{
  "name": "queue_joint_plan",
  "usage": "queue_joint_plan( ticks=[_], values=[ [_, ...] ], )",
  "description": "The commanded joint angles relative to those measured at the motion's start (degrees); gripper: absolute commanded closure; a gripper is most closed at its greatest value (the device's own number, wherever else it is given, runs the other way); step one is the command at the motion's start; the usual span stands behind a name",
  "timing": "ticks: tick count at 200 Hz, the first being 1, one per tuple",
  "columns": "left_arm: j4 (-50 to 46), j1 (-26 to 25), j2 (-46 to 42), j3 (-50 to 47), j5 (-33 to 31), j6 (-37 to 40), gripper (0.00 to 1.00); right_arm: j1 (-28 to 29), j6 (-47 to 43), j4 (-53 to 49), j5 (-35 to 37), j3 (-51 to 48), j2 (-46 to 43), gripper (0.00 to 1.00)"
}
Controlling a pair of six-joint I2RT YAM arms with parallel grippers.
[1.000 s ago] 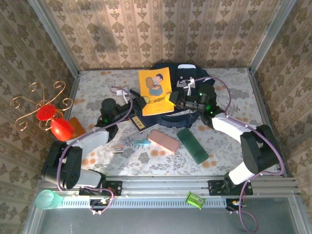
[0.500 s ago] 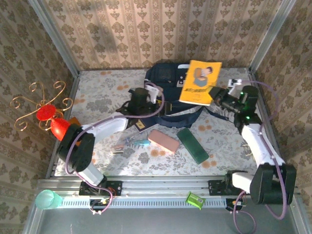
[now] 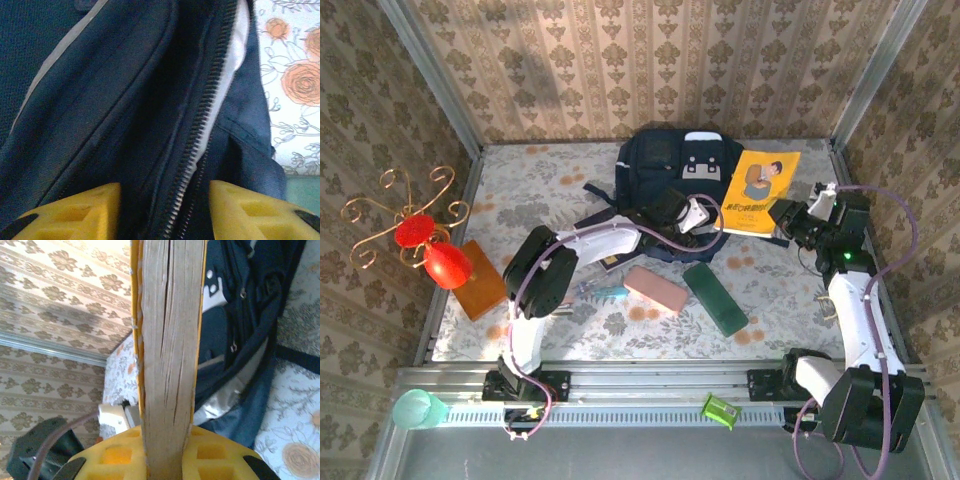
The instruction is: Pack books, pencil case, and school supplies into a backpack
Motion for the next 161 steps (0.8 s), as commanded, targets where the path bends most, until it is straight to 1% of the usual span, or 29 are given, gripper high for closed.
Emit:
queue_joint_plan(
  ticks=[1, 12, 30, 57, 74, 94, 113, 134, 141, 161],
  values=[
    [-3.23, 0.41, -0.06, 2.55, -0.2, 1.85, 0.57, 0.39, -2.17, 1.12, -1.33, -0.58, -1.83, 1.0],
    [-2.87, 0.6, -0.11, 2.71, 1.29, 1.59, 0.59, 0.39, -2.95, 0.07, -1.25, -1.08, -2.1, 1.0],
    [-2.66, 1.26, 0.06, 3.02, 4.0, 0.91, 0.66, 0.42, -3.63, -0.7, -0.95, -2.07, -2.75, 1.0],
    [-2.33, 2.24, 0.34, 3.63, 7.12, -0.34, 0.65, 0.49, -3.91, -1.15, -0.86, -2.89, -3.12, 1.0],
    [-2.56, 2.56, 0.73, 4.3, 8.55, -0.49, 0.68, 0.54, -4.05, -1.56, -0.68, -2.9, -3.08, 1.0],
    [-2.48, 3.01, 1.02, 4.84, 10.22, -0.88, 0.75, 0.89, -4.78, -2.83, -0.35, -2.9, -3.07, 1.0],
    [-2.85, 3.44, 1.54, 5.85, 11.68, -1.26, 0.88, 1.32, -5.32, -4.3, -0.15, -3.18, -3.33, 1.0],
    [-3.49, 3.82, 2.07, 6.79, 12.35, -1.04, 0.98, 1.73, -5.68, -5.77, -0.4, -4.11, -4.1, 1.0],
    [-3.75, 3.89, 2.18, 6.98, 12.38, -0.66, 1.0, 1.71, -5.56, -6.13, -0.65, -4.45, -4.53, 1.0],
    [-4.12, 4.41, 1.96, 7.14, 13.35, 0.05, 1.0, 1.78, -4.75, -6.9, -1.44, -5.09, -5.94, 1.0]
  ],
)
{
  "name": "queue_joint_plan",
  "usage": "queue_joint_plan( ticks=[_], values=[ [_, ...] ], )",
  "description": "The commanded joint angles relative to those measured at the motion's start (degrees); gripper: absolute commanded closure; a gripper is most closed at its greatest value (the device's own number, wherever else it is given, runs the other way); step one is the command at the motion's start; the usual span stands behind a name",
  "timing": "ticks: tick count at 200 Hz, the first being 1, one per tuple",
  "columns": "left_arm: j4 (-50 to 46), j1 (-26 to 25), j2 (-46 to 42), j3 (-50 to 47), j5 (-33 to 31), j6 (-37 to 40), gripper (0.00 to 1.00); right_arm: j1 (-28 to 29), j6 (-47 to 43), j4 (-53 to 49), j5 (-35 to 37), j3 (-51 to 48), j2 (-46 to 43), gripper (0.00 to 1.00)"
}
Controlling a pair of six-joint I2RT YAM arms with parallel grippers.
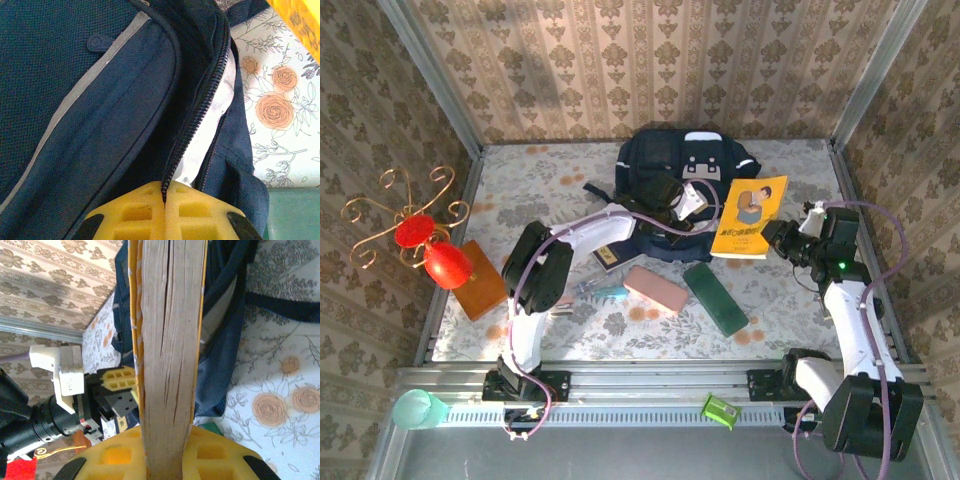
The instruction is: Pack books, pencil case, and school supplies into a backpack
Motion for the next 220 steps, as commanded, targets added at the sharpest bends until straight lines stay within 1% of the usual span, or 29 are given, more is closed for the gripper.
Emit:
queue_joint_plan(
  ticks=[1, 16, 43, 64, 77, 86, 105, 129, 145, 166, 199, 220],
  values=[
    [-1.2, 0.74, 1.02, 2.03, 2.71, 0.94, 1.0, 0.33, -0.48, 0.1, -2.11, -0.07, -2.95, 1.0],
    [-0.76, 1.04, -0.01, 2.04, 3.29, 1.11, 1.0, 0.66, 0.85, -0.75, -2.93, -0.42, -4.46, 1.0],
    [3.87, 1.9, -3.96, 0.92, -1.92, 0.29, 1.0, 2.78, 4.26, -3.1, -5.54, -2.48, -9.01, 1.0],
    [7.07, 2.79, -6.32, 0.81, -4.09, -1.2, 1.0, 5.9, 6.6, -4.37, -5.9, -5.04, -12.88, 1.0],
    [7.69, 3.22, -7.23, 1.71, -5.4, -2.32, 1.0, 8.4, 7.59, -4.29, -5.99, -6.53, -13.59, 1.0],
    [7.99, 3.45, -7.6, 2.35, -6.19, -2.9, 1.0, 10.27, 8.26, -3.32, -6.03, -7.47, -13.41, 1.0],
    [8.37, 3.92, -8.31, 3.69, -6.53, -3.88, 1.0, 13.89, 11.02, 2.44, -6.14, -9.34, -12.24, 1.0],
    [8.31, 4.15, -9.1, 5.35, -5.76, -4.78, 1.0, 17.88, 12.93, 8.24, -4.38, -9.47, -7.72, 1.0],
    [8.28, 4.13, -9.82, 6.24, -5.61, -5.12, 1.0, 19.44, 14.55, 12.56, -2.79, -9.47, -4.3, 1.0],
    [8.19, 4.12, -10.84, 6.59, -5.06, -5.22, 1.0, 19.75, 17.71, 19.86, -0.18, -9.63, 1.0, 1.0],
    [8.02, 4.32, -11.64, 7.42, -5.47, -4.82, 1.0, 20.35, 26.55, 36.7, 3.86, -9.01, 11.95, 1.0],
    [7.61, 4.3, -11.83, 8.8, -5.71, -4.77, 1.0, 21.4, 30.54, 43.51, 5.82, -6.05, 19.72, 1.0]
  ],
)
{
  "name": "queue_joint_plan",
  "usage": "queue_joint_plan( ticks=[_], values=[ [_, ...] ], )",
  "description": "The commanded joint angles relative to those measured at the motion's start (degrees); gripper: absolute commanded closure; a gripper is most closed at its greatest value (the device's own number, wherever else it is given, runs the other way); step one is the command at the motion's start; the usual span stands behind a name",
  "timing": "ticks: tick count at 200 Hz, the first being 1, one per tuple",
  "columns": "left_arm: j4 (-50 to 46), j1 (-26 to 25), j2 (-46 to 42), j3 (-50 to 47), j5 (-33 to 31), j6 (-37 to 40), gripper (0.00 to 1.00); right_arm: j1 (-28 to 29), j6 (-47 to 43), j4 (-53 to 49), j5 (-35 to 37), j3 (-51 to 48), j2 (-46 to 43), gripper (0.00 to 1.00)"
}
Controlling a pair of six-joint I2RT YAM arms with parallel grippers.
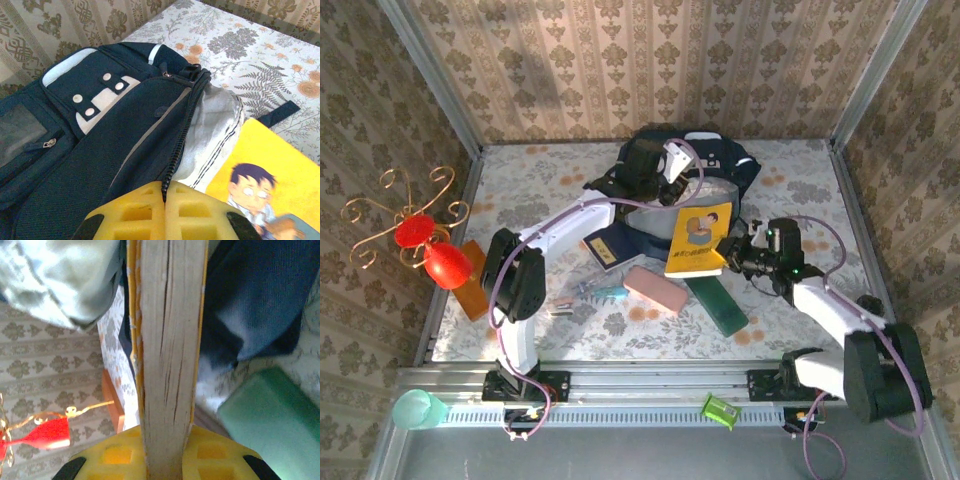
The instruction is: Pack books, pencil case, and school supplies into a backpack
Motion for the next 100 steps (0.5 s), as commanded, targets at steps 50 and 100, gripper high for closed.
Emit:
queue_joint_plan(
  ticks=[50, 100],
  values=[
    [-0.08, 0.82, -3.86, 8.94, -1.32, -0.25, 1.0, 3.0, 12.65, 23.93, 11.19, 12.01, 18.03, 1.0],
    [0.15, 0.72, -3.52, 10.67, -0.58, -2.08, 1.0, 4.06, 15.8, 30.25, 23.23, 17.53, 27.69, 1.0]
  ],
)
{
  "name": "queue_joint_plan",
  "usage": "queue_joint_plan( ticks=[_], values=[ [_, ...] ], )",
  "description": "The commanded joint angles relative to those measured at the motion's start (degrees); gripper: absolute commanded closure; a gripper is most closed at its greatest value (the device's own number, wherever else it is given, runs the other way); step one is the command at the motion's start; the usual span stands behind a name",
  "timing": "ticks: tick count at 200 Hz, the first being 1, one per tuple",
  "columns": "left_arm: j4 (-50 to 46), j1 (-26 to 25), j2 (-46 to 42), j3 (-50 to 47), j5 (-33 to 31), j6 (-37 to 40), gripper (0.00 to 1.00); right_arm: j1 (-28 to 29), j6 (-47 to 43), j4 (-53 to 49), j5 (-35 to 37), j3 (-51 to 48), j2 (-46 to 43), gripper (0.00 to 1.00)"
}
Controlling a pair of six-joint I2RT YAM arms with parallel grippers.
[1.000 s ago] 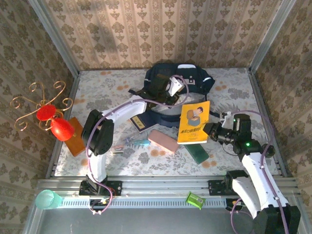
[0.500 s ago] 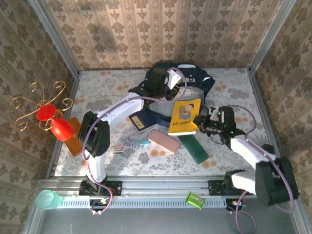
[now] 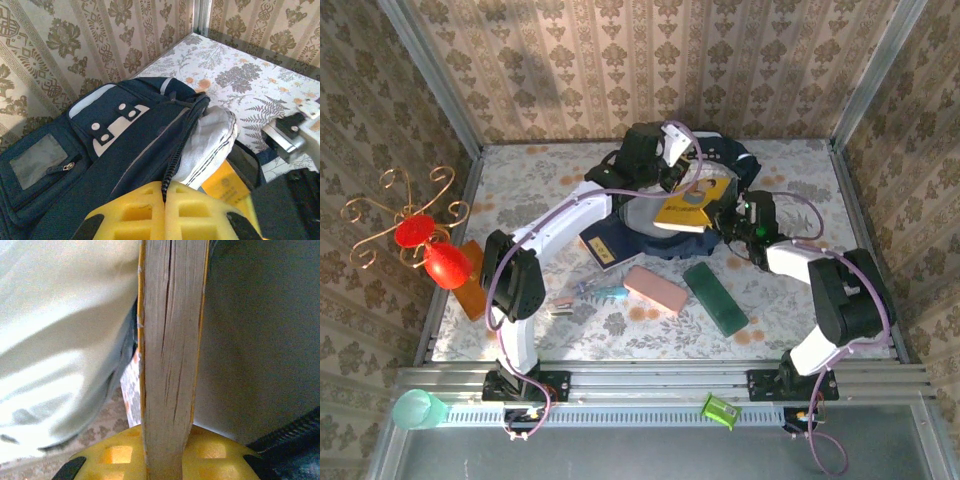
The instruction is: Pack books, pencil case, and school supplies into a backpack
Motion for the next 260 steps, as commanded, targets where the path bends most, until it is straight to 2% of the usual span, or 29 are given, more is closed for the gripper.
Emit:
queue_joint_plan(
  ticks=[1, 42, 70, 95, 129, 143, 166, 207, 234, 260],
  values=[
    [2.14, 0.39, -3.52, 3.52, 0.23, -1.95, 1.0, 0.74, 3.02, 10.24, 9.62, 3.94, 4.2, 1.0],
    [1.48, -0.32, -2.99, 4.57, 0.21, -2.63, 1.0, 3.63, 9.13, 17.36, 23.29, 9.11, 13.71, 1.0],
    [0.79, -1.29, -2.41, 5.09, -0.27, -2.29, 1.0, 6.3, 9.8, 18.58, 33.69, 12.97, 17.11, 1.0],
    [0.13, -1.83, -1.87, 5.62, -0.44, -2.4, 1.0, 7.97, 10.88, 20.4, 39.04, 17.09, 20.81, 1.0],
    [-0.56, -2.47, -1.5, 6.37, -0.45, -2.83, 1.0, 10.16, 13.58, 17.62, 45.29, 24.28, 26.66, 1.0],
    [-1.22, -2.79, -1.28, 7.02, -0.95, -3.0, 1.0, 10.66, 14.18, 18.6, 46.45, 27.34, 29.64, 0.92],
    [-1.97, -2.84, -0.89, 8.38, -2.74, -4.01, 1.0, 11.13, 12.52, 13.72, 45.67, 31.85, 32.11, 0.79],
    [-2.81, -1.86, 0.24, 11.16, -5.08, -6.2, 1.0, 10.57, 4.2, 10.13, 40.14, 26.66, 26.85, 0.52],
    [-3.06, -1.27, 1.74, 12.36, -4.59, -6.62, 1.0, 9.82, -1.62, 9.22, 35.2, 20.46, 20.14, 0.46],
    [-3.12, -0.66, 2.96, 13.07, -5.37, -7.19, 1.0, 9.06, -5.97, 8.37, 31.39, 13.99, 13.17, 0.45]
  ],
)
